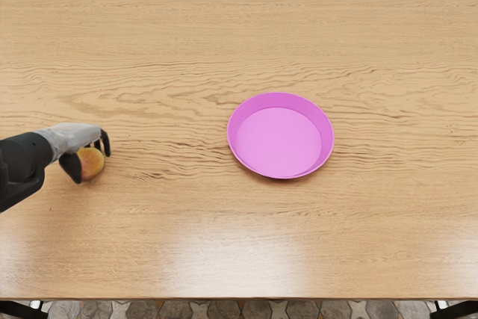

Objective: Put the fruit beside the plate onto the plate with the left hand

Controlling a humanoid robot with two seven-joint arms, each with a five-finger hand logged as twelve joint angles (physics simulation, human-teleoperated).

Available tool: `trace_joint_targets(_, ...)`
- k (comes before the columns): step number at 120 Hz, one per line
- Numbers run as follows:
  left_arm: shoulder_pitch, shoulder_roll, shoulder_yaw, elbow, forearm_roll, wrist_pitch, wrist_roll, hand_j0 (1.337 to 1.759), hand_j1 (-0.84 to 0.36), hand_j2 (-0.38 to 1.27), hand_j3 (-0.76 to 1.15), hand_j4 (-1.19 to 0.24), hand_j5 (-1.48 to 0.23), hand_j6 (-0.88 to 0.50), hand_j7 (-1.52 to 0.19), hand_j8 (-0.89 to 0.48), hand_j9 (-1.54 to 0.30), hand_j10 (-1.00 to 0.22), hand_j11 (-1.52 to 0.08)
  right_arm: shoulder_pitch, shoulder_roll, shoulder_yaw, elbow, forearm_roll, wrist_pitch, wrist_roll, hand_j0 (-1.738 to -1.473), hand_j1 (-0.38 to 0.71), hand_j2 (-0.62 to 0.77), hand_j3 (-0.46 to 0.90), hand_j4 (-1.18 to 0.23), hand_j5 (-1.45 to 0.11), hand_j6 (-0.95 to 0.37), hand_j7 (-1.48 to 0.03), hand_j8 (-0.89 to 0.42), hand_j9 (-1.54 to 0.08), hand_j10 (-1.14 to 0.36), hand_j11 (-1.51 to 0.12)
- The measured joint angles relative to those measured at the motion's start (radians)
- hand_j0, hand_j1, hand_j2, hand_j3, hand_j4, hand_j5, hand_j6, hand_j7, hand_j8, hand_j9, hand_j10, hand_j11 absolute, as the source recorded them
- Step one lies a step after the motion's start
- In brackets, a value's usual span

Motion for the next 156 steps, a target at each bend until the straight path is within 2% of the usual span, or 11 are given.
trace_joint_targets(10,0.0,0.0,0.001,0.001,-0.001,0.001,0.0,1.654,-0.25,0.25,0.0,-0.58,-0.73,-0.42,-0.73,-0.39,-0.75,-0.58,-0.74,0.0,0.0,0.0,0.0,0.0,0.0,0.0,-1.658,-0.35,0.0,0.0,0.0,0.0,0.0,0.0,0.0,0.0,0.0,0.0)
trace_joint_targets(41,-0.001,-0.004,0.002,0.005,0.0,0.001,0.0,1.655,-0.23,0.2,0.0,-0.56,-0.8,-0.39,-0.82,-0.35,-0.84,-0.54,-0.85,0.0,0.0,0.0,0.0,0.0,0.0,0.0,-1.658,-0.35,0.0,0.0,0.0,0.0,0.0,0.0,0.0,0.0,0.0,0.0)
trace_joint_targets(44,-0.001,-0.01,0.002,0.008,0.002,0.0,0.0,1.654,-0.23,0.28,0.0,-0.57,-0.8,-0.4,-0.82,-0.37,-0.85,-0.54,-0.85,0.0,0.0,0.0,0.0,0.0,0.0,0.0,-1.658,-0.35,0.0,0.0,0.0,0.0,0.0,0.0,0.0,0.0,0.0,0.0)
trace_joint_targets(56,-0.003,-0.014,0.002,0.017,-0.002,0.0,0.0,1.651,-0.18,0.17,0.0,-0.59,-0.82,-0.41,-0.86,-0.35,-0.89,-0.54,-0.9,0.0,0.0,0.0,0.0,0.0,0.0,0.0,-1.658,-0.35,0.0,0.0,0.0,0.0,0.0,0.0,0.0,0.0,0.0,0.0)
trace_joint_targets(68,-0.019,-0.021,0.002,0.021,-0.014,-0.005,0.0,1.649,-0.19,0.21,0.0,-0.56,-0.9,-0.37,-0.91,-0.35,-0.93,-0.53,-0.94,0.0,0.0,0.0,0.0,0.0,0.0,0.0,-1.658,-0.35,0.0,0.0,0.0,0.0,0.0,0.0,0.0,0.0,0.0,0.0)
trace_joint_targets(80,-0.059,-0.026,0.0,0.022,-0.045,-0.006,-0.001,1.648,-0.21,0.25,0.0,-0.52,-0.95,-0.35,-0.95,-0.31,-0.97,-0.5,-0.98,0.0,0.0,0.0,0.0,0.0,0.0,0.0,-1.658,-0.35,0.0,0.0,0.0,0.0,0.0,0.0,0.0,0.0,0.0,0.0)
trace_joint_targets(92,-0.145,-0.032,-0.001,0.021,-0.103,-0.007,-0.001,1.647,-0.23,0.27,0.0,-0.51,-1.0,-0.33,-0.99,-0.29,-1.0,-0.47,-1.02,0.0,0.0,0.0,0.0,0.0,0.0,0.0,-1.658,-0.35,0.0,0.0,0.0,0.0,0.0,0.0,0.0,0.0,0.0,0.0)
trace_joint_targets(114,-0.233,-0.109,-0.002,0.022,-0.198,-0.009,-0.001,1.645,-0.24,0.27,0.0,-0.46,-1.05,-0.3,-1.02,-0.26,-1.03,-0.45,-1.05,0.0,0.0,0.0,0.0,0.0,0.0,0.0,-1.658,-0.35,0.0,0.0,0.0,0.0,0.0,0.0,0.0,0.0,0.0,0.0)
trace_joint_targets(156,-0.296,-0.346,-0.039,0.053,-0.246,-0.004,-0.001,1.644,-0.21,0.27,0.0,-0.52,-1.12,-0.3,-1.06,-0.25,-1.08,-0.46,-1.11,0.0,0.0,0.0,0.0,0.0,0.0,0.0,-1.658,-0.35,0.0,0.0,0.0,0.0,0.0,0.0,0.0,0.0,0.0,0.0)
